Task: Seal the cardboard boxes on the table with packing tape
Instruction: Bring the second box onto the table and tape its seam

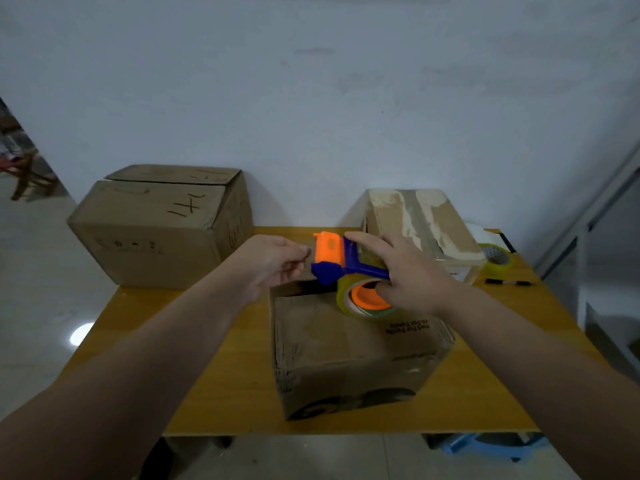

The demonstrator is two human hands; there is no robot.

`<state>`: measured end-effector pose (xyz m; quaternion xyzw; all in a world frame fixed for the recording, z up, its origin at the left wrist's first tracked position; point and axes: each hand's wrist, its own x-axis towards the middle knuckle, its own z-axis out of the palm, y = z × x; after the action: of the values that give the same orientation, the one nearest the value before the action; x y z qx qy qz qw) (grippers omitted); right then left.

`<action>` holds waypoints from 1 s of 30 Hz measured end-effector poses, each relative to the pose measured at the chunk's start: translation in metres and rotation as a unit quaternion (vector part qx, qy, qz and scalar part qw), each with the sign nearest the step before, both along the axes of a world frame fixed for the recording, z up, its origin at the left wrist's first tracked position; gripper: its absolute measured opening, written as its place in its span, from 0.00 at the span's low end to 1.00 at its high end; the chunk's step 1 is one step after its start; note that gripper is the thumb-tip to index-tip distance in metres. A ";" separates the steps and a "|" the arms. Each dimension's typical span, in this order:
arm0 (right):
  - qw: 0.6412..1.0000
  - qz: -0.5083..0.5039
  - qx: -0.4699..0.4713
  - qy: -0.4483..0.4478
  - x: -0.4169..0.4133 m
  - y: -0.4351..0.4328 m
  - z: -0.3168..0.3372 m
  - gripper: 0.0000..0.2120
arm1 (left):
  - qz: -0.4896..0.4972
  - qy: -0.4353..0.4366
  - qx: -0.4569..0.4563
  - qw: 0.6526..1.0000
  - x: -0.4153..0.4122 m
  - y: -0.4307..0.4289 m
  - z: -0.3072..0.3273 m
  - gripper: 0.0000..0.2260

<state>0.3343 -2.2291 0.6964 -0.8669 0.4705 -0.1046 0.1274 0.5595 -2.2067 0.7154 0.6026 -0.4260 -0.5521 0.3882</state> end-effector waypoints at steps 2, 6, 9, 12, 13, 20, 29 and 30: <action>0.999 0.013 0.044 -0.021 0.007 -0.002 0.005 0.41 | 0.002 -0.021 -0.022 1.000 0.007 0.000 0.006 0.04; 0.997 0.073 -0.015 0.014 0.026 -0.011 0.027 0.44 | 0.005 -0.069 -0.044 0.997 0.027 0.003 0.007 0.05; 0.991 0.100 -0.067 0.055 0.032 -0.020 0.049 0.40 | 0.013 -0.075 -0.046 0.996 0.046 0.009 0.002 0.05; 0.986 0.085 -0.094 0.111 0.014 -0.029 0.059 0.38 | 0.061 -0.057 -0.051 0.995 0.081 0.017 -0.010 0.06; 0.983 0.075 -0.104 0.133 0.008 -0.031 0.059 0.37 | 0.077 -0.037 -0.045 0.995 0.091 0.021 -0.016 0.05; 0.951 0.070 -0.149 0.263 0.032 -0.038 0.046 0.31 | 0.185 -0.056 0.020 0.981 0.075 0.023 -0.055 0.09; 0.941 0.092 -0.145 0.292 0.058 -0.045 0.037 0.27 | 0.222 -0.048 0.069 0.971 0.061 0.023 -0.089 0.21; 0.940 0.090 -0.140 0.299 0.059 -0.046 0.036 0.28 | 0.223 -0.045 0.073 0.971 0.062 0.021 -0.094 0.22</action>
<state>0.3931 -2.2750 0.7319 -0.9060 0.3876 0.1062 -0.1329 0.6214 -2.1854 0.6217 0.7334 -0.2563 -0.4534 0.4369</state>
